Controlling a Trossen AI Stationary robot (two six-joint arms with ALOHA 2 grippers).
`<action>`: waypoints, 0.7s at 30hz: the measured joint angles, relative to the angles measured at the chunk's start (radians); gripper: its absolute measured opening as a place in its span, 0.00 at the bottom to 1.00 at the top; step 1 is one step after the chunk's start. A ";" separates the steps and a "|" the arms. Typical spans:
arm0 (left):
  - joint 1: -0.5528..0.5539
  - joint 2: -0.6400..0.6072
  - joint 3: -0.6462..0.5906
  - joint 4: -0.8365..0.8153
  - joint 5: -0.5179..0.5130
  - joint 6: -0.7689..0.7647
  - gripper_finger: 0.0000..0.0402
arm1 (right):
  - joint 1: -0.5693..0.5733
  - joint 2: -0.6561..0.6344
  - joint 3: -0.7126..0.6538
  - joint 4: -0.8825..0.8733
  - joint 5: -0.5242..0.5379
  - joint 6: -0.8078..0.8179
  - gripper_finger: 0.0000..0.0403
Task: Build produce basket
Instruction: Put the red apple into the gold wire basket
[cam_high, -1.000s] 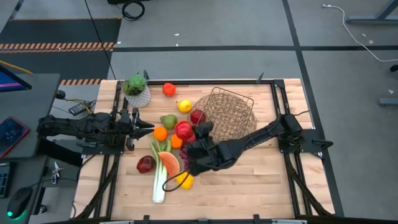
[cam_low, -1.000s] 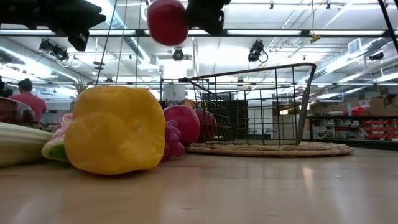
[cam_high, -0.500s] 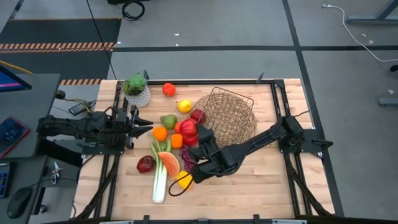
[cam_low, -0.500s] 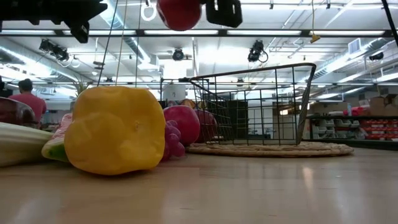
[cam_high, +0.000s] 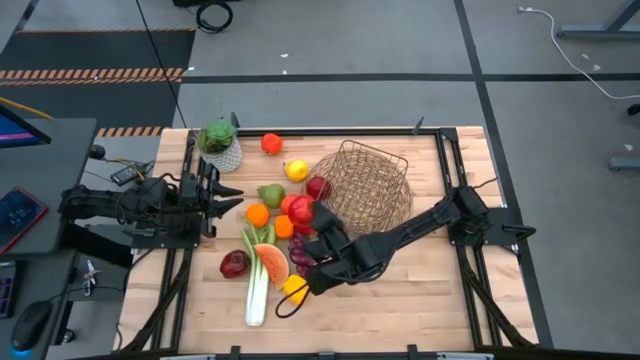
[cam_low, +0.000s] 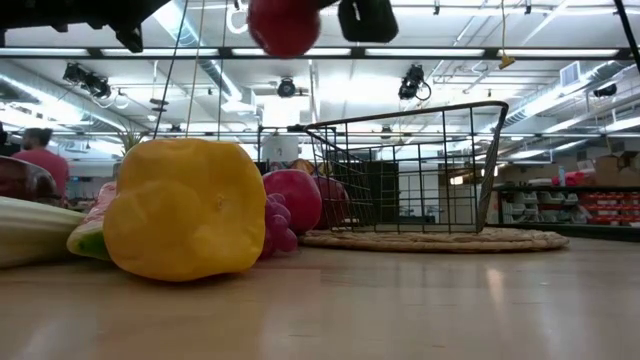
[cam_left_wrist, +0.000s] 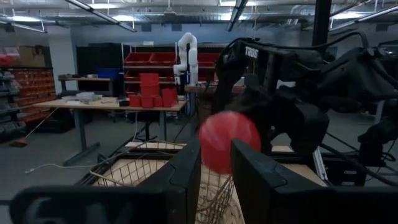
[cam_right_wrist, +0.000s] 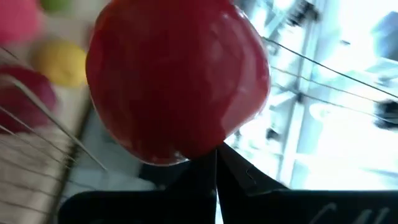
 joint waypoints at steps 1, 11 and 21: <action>0.000 0.000 0.000 0.000 0.000 0.001 0.23 | -0.006 0.000 0.000 0.013 -0.041 0.019 0.00; 0.000 0.000 0.000 -0.004 0.000 0.013 0.23 | -0.071 0.001 0.000 0.015 -0.581 0.469 0.00; 0.000 0.000 0.000 -0.006 0.000 -0.001 0.23 | -0.149 -0.036 0.000 0.076 -1.127 0.799 0.00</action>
